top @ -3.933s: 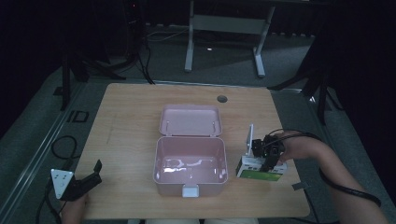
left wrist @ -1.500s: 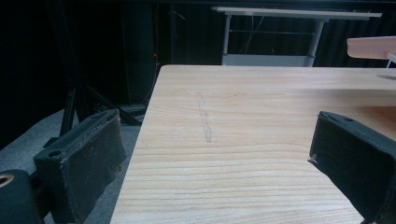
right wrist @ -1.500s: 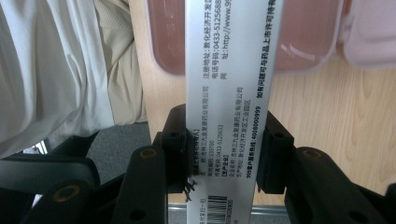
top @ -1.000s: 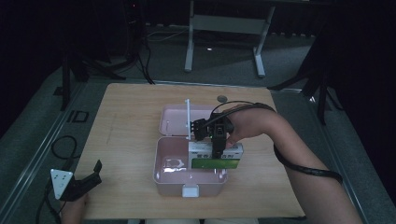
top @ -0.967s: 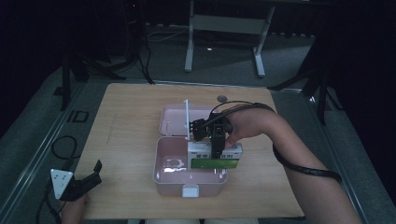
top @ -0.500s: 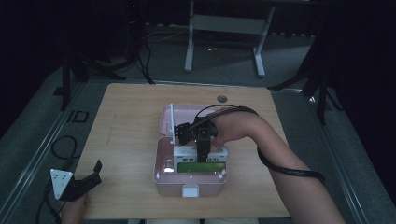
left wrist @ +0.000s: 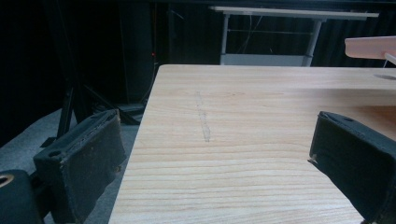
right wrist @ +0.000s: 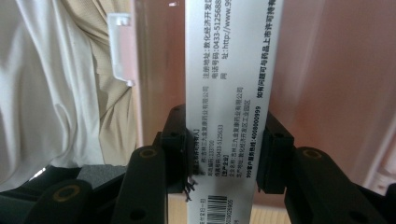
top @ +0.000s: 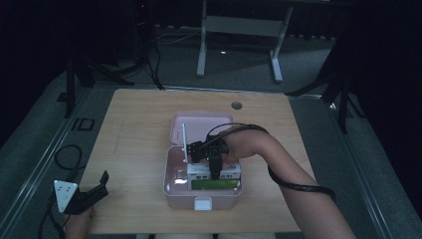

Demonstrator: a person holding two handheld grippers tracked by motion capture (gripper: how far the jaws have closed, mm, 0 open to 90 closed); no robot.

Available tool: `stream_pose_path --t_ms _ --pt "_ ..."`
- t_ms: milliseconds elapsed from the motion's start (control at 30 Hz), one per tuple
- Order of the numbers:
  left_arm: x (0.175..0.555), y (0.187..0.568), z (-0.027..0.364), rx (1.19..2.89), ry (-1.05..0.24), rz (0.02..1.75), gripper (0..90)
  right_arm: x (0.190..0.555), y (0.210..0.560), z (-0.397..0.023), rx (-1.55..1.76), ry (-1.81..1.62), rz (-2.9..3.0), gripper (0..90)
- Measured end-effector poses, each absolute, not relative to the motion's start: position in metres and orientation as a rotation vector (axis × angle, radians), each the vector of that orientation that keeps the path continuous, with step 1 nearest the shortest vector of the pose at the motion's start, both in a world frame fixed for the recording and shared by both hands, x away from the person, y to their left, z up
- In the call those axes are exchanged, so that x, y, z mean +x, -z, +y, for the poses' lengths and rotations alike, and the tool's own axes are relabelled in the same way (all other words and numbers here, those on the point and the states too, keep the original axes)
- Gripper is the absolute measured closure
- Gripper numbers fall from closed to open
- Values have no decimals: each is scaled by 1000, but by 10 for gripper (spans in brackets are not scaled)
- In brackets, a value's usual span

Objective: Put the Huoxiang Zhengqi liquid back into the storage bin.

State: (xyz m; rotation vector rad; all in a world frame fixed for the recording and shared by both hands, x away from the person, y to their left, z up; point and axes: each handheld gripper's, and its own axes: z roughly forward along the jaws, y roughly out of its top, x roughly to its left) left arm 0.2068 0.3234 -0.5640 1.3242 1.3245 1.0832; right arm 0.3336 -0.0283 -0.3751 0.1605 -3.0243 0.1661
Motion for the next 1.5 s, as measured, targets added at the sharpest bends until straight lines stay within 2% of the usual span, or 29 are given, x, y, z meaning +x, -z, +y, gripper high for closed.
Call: stream_pose_path --t_ms 500,1033,1333,1500 --pt "207 564 324 1321 -1081 1324 34 329 421 -32 187 -176 -2991 619" --pt "207 564 324 1325 -1081 1325 34 326 451 -32 189 -181 -2954 618" --pt "207 564 324 1325 -1078 1325 34 326 457 -30 180 -198 -2947 610" --pt "207 564 324 1326 -1079 1325 34 328 447 -31 159 -196 -2945 582"
